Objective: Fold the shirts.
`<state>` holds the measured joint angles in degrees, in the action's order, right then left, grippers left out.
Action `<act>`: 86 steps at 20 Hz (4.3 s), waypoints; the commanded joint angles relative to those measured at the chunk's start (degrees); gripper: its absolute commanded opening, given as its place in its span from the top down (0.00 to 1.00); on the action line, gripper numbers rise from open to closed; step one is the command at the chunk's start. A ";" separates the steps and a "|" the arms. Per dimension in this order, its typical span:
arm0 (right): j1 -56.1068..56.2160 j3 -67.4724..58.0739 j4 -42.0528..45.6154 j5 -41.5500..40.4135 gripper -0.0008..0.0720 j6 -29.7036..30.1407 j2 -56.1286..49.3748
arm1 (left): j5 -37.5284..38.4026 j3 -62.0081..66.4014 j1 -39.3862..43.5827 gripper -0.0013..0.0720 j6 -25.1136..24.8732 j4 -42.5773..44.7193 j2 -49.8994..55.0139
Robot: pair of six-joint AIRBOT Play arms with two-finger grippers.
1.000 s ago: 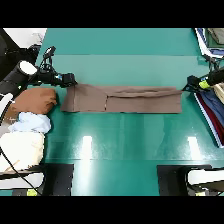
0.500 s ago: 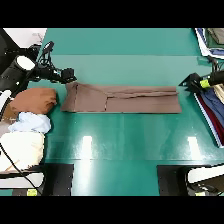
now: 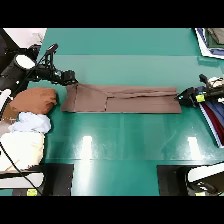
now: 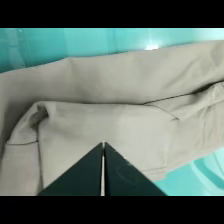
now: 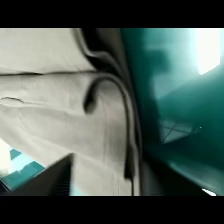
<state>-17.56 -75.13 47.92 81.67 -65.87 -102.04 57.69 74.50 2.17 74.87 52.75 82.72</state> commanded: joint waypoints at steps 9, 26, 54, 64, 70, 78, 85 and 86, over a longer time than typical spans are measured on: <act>5.57 -7.65 -1.88 4.26 0.97 2.12 1.49 | -2.12 6.51 11.91 0.94 -0.07 -5.05 9.11; 28.15 -34.77 -1.92 5.88 0.97 -11.50 14.84 | -5.90 30.95 31.06 0.94 5.20 -8.52 37.03; 68.28 -35.95 -2.36 -32.24 0.36 -5.68 -6.27 | 12.31 31.08 -4.11 0.94 2.69 8.76 3.21; 50.40 -29.70 10.62 -2.71 0.29 -7.02 3.72 | 15.78 31.08 -4.04 0.94 2.60 8.26 3.23; 34.10 -11.13 4.55 -10.29 0.03 -8.28 6.23 | 15.54 31.06 -4.04 0.94 2.45 6.58 3.28; 33.97 -10.23 -13.88 -11.61 0.03 -4.13 -7.32 | 14.88 30.99 -3.82 0.94 1.57 5.33 3.30; 43.45 -19.61 -13.88 -11.04 0.48 -4.13 -13.88 | 14.88 30.91 -3.82 0.94 1.18 5.33 3.34; 44.22 -20.35 -13.86 -11.52 0.64 -4.04 -14.01 | 14.93 30.91 -3.82 0.94 1.18 5.33 3.34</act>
<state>23.77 -92.75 35.29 70.59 -70.15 -114.41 72.53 105.41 -1.67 76.16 58.11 86.04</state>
